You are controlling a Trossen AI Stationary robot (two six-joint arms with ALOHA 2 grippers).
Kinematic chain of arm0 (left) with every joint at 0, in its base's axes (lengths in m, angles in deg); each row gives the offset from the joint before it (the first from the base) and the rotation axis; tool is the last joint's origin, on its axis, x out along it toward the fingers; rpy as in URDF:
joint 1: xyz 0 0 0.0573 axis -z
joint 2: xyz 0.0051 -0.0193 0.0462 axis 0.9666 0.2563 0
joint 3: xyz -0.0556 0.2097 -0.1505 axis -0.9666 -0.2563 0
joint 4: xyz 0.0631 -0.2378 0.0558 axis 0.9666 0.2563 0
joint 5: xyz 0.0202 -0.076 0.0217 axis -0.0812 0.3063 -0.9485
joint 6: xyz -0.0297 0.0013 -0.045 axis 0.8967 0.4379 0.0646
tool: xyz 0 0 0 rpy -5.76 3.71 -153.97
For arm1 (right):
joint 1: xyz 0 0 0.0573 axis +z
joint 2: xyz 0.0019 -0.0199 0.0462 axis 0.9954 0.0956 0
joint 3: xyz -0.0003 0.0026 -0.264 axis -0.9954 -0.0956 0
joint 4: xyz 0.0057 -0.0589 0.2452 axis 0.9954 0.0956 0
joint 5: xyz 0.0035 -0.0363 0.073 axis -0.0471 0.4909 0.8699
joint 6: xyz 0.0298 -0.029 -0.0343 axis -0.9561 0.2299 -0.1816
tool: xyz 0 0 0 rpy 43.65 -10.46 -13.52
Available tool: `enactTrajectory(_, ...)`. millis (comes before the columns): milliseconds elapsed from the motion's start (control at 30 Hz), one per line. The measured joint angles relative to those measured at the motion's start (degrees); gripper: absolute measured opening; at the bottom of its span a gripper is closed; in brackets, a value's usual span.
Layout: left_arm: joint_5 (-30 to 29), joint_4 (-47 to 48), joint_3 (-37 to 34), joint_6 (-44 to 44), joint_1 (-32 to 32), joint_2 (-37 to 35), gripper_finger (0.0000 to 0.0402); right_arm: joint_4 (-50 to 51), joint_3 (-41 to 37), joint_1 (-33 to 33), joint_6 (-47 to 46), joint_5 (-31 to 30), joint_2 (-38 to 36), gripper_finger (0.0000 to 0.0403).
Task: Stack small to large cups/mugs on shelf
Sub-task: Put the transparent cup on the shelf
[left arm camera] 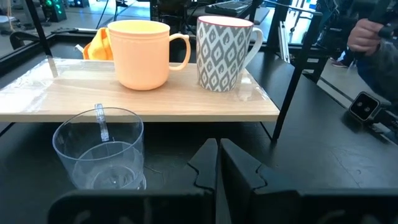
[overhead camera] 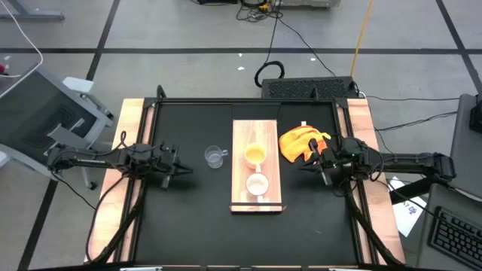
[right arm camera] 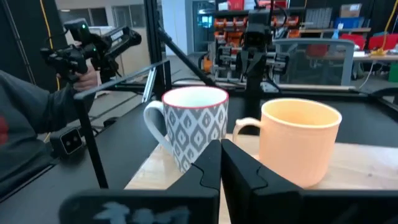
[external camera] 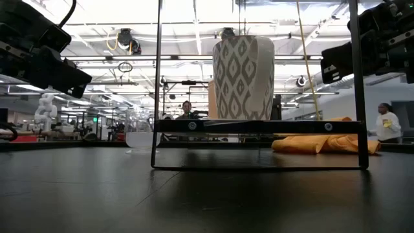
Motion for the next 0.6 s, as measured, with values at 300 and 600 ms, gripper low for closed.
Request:
enactTrajectory(300,-0.1,-0.1,0.0,4.0,0.0,0.0,0.0021,0.1,-0.5,0.0,0.5,0.0,0.0,0.0)
enactTrajectory(600,-2.0,-13.4,0.0,4.4,0.0,0.0,0.0021,0.1,-0.6,0.0,0.5,0.0,0.0,0.0)
